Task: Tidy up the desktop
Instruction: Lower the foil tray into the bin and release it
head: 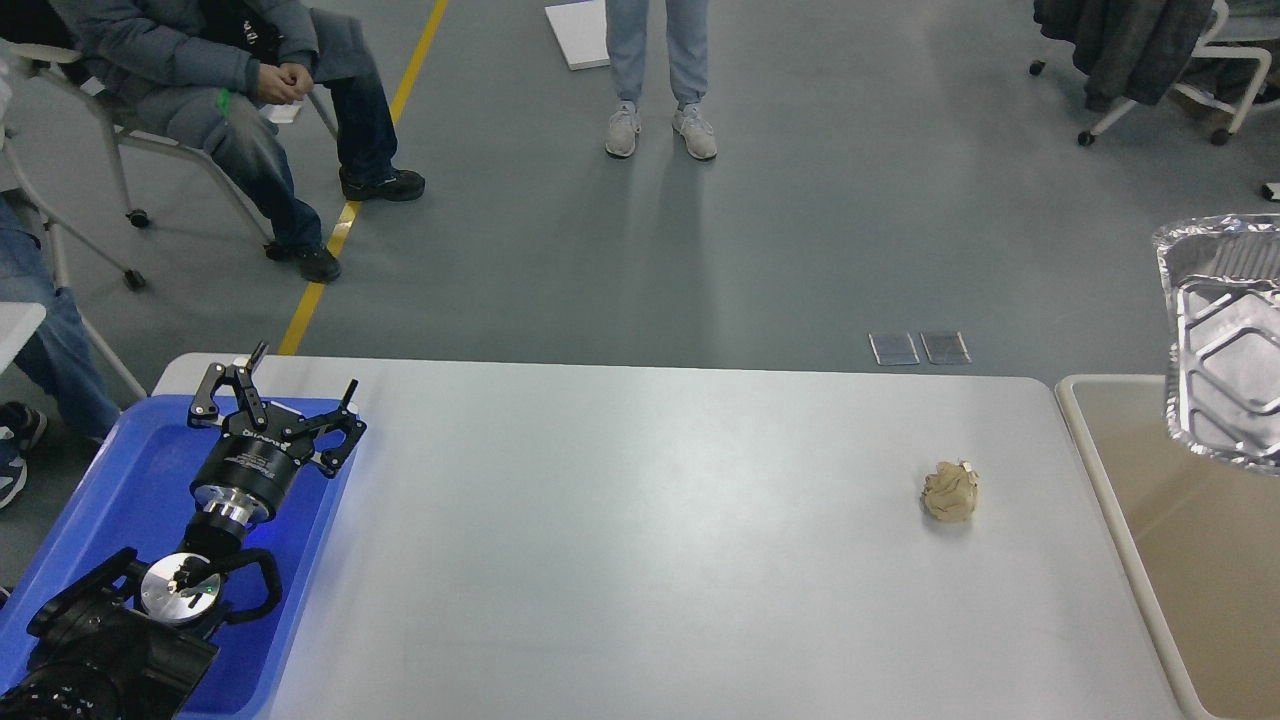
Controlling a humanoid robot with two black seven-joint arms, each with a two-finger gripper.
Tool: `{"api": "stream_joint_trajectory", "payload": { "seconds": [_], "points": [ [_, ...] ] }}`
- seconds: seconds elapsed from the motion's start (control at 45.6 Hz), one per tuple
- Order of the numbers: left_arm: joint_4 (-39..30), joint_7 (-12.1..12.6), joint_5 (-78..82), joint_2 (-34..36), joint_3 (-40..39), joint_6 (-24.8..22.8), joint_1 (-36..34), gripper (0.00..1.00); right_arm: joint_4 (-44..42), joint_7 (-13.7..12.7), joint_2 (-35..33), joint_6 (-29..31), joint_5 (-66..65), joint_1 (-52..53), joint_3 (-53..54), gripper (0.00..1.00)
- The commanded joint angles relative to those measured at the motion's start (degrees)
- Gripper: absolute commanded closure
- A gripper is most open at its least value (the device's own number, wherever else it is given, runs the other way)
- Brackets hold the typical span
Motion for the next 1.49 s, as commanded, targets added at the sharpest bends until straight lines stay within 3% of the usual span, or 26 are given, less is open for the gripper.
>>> {"api": "stream_joint_trajectory", "payload": {
  "seconds": [0.0,0.241,0.571,0.79,1.009,1.163,1.295,1.361,1.47],
  "points": [
    [0.0,0.0,0.02,0.0,-0.04,0.0,0.0,0.0,-10.4,3.7,-2.37,0.0,0.03,-11.59,0.46,1.0],
    [0.0,0.0,0.02,0.0,0.04,0.0,0.0,0.0,-13.39,4.67,-2.63,0.0,3.97,-21.26,0.46,1.0],
    [0.0,-0.09,0.02,0.0,0.04,0.0,0.0,0.0,-14.44,3.97,1.58,-22.58,15.31,-38.92,2.39,1.0],
    [0.0,-0.09,0.02,0.0,-0.04,0.0,0.0,0.0,-19.97,3.35,5.36,-30.67,21.11,-49.47,6.26,1.0],
    [0.0,-0.09,-0.07,0.0,0.04,0.0,0.0,0.0,-28.06,-0.6,7.91,-32.61,22.7,-58.26,14.16,1.0],
    [0.0,-0.09,0.02,0.0,-0.04,0.0,0.0,0.0,-29.47,-3.41,8.71,-34.19,22.7,-61.26,18.12,1.0],
    [0.0,-0.09,0.02,0.0,-0.04,0.0,0.0,0.0,-29.47,-4.29,9.15,-36.04,22.7,-62.05,18.39,1.0],
    [0.0,-0.09,-0.07,0.0,-0.04,0.0,0.0,0.0,-29.47,-4.47,9.15,-36.48,22.7,-62.22,18.39,0.89],
    [0.0,-0.09,0.02,0.0,0.04,0.0,0.0,0.0,-29.47,-4.47,9.15,-36.74,22.7,-62.4,18.39,0.81]
  ]
}}
